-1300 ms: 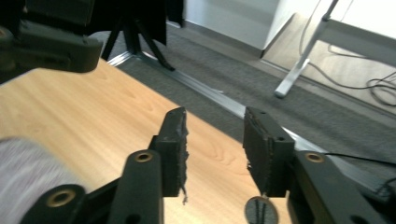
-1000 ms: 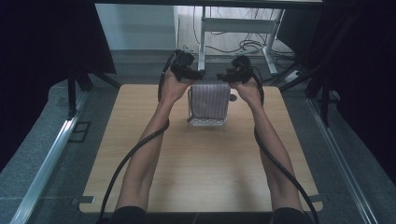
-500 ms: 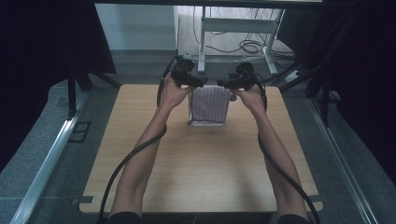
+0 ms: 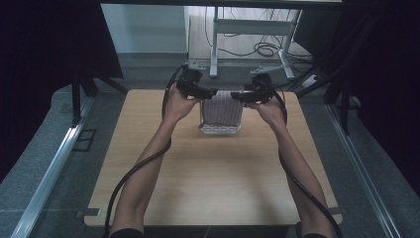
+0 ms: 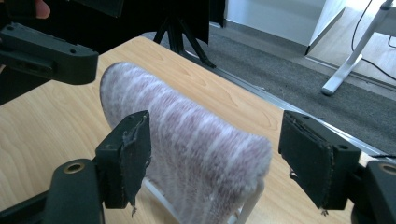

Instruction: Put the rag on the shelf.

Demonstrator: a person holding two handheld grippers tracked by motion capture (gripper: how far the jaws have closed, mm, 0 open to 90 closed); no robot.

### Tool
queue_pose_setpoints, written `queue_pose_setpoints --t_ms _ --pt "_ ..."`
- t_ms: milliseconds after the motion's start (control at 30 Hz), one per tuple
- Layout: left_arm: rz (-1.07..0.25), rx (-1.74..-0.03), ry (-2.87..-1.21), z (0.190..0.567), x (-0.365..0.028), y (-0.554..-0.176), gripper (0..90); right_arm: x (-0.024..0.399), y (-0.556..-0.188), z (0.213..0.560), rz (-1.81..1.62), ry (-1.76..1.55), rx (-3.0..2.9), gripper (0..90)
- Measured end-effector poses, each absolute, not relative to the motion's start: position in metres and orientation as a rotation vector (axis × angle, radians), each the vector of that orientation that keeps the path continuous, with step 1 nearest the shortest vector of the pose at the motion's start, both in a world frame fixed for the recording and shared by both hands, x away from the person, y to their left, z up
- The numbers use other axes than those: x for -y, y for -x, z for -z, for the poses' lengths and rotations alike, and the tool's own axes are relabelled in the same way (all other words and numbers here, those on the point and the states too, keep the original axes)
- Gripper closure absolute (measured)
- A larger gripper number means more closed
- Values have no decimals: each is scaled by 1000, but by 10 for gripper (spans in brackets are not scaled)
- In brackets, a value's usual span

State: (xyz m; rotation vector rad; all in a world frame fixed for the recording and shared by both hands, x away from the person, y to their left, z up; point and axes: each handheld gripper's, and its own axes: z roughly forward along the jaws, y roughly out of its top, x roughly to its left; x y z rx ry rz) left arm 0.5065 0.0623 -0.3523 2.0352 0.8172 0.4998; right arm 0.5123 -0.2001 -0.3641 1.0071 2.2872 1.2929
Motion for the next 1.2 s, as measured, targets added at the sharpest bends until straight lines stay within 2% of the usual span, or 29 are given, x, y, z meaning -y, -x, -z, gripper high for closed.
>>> queue_pose_setpoints --t_ms 700,1200 --pt "-478 -792 -2032 367 -78 -470 137 206 -476 377 -1253 -958 -2357 183" --pt "-466 -733 -2024 386 -87 -424 135 219 -439 393 -1258 -949 -2358 132"
